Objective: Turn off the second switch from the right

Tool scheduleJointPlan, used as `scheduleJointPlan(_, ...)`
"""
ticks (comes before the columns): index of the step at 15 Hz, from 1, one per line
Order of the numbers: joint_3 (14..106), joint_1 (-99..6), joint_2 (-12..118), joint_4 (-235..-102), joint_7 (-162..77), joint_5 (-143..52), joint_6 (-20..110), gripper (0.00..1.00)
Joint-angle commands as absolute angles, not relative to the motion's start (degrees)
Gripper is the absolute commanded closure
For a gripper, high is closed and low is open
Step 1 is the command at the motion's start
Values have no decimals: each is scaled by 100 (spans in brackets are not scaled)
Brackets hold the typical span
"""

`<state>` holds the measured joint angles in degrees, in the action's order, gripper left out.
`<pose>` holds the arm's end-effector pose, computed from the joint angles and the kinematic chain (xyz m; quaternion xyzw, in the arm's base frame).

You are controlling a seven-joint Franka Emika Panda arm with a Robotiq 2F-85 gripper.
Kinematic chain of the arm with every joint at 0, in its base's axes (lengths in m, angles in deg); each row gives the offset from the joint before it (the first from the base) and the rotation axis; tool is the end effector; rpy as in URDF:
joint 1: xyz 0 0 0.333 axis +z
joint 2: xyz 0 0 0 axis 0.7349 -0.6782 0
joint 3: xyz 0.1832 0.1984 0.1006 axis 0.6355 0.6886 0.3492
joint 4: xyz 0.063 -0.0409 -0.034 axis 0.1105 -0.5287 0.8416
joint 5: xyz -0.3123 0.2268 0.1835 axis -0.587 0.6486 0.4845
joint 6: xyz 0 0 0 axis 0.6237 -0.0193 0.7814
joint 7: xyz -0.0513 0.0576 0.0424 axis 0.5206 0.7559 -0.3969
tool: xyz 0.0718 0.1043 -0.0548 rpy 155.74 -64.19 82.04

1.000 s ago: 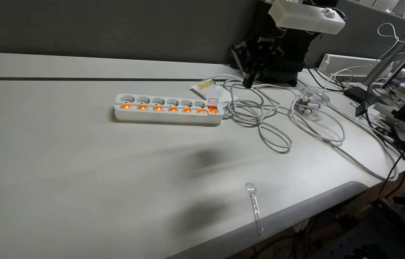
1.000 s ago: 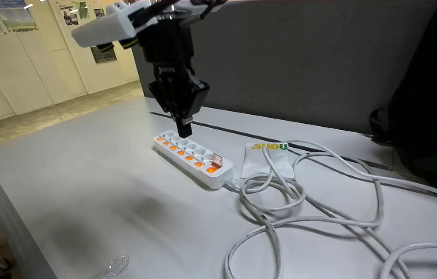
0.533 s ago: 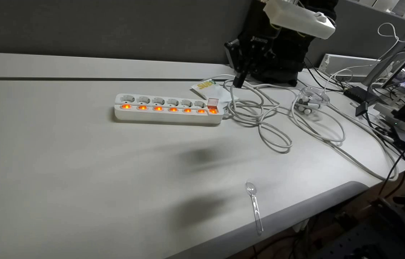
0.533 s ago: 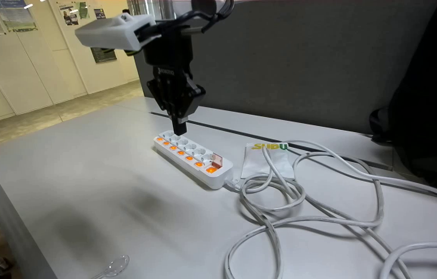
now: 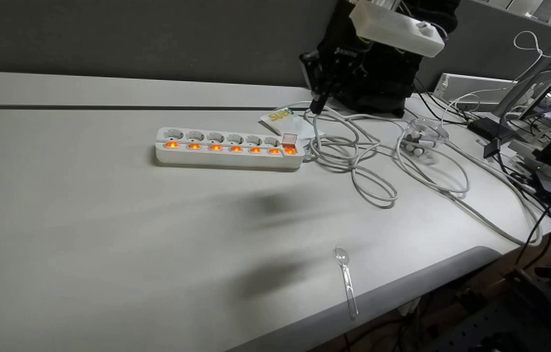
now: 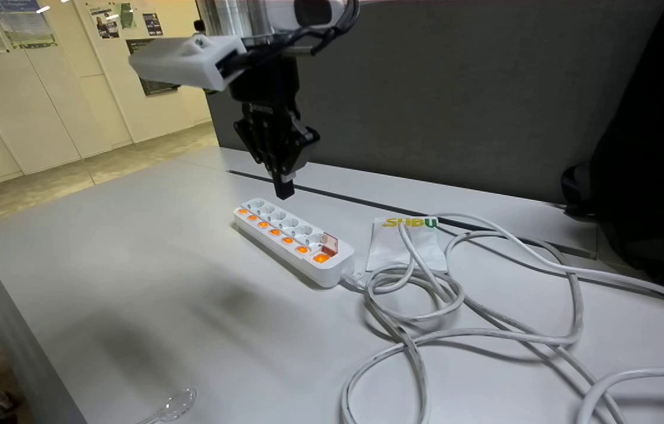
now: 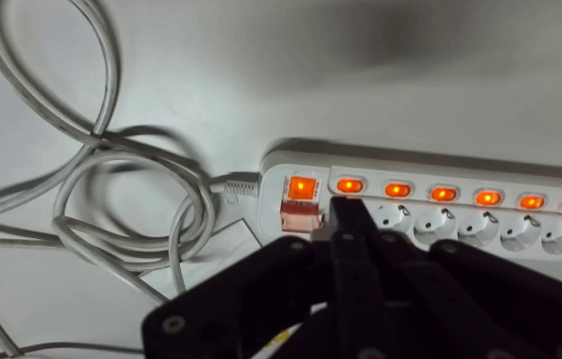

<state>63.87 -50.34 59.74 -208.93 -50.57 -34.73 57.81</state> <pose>0.5476 -0.0295 0.1882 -0.9971 0.0527 -0.0419 0.0366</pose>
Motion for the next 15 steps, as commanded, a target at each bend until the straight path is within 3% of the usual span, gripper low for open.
scheduleJointPlan(1,6501,-4958,5545,-20749,-4964,-3200,6595,100)
scheduleJointPlan(5,6657,-4938,5187,-20704,-4894,-3116,7324,100)
scheduleJointPlan(15,6819,-4982,4674,-20412,-4714,-2961,7418,100)
